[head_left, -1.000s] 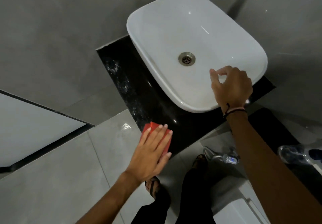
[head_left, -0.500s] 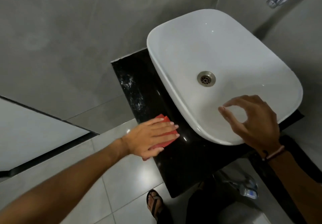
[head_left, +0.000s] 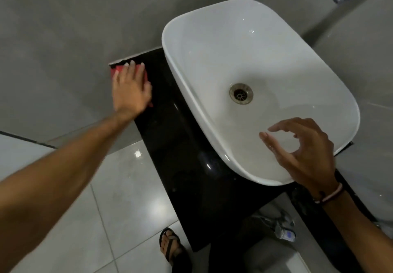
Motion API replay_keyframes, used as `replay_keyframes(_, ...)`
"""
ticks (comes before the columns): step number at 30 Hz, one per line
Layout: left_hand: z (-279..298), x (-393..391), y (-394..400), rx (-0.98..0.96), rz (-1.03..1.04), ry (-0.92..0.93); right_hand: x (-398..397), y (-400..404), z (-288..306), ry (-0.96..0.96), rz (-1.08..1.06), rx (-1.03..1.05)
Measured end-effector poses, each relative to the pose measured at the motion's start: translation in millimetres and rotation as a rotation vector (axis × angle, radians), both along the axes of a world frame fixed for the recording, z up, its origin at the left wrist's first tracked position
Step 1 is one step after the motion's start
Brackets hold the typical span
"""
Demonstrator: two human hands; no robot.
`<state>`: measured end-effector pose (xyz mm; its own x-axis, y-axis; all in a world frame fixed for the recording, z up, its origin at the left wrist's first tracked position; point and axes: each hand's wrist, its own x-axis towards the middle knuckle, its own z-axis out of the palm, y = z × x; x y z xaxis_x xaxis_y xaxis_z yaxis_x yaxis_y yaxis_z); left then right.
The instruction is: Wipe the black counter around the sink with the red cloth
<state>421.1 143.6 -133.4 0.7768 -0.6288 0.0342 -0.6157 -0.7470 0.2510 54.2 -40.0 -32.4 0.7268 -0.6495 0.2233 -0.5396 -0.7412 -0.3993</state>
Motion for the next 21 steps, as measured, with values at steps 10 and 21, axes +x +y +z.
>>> replay_keyframes(10, -4.4, -348.5, 32.4, 0.063, -0.501, 0.080, -0.3, 8.6, 6.2, 0.017, 0.007, 0.028)
replay_keyframes(21, -2.6, -9.1, 21.1, 0.026, -0.966, -0.075, -3.0, -2.6, -1.6, -0.090, 0.064, -0.055)
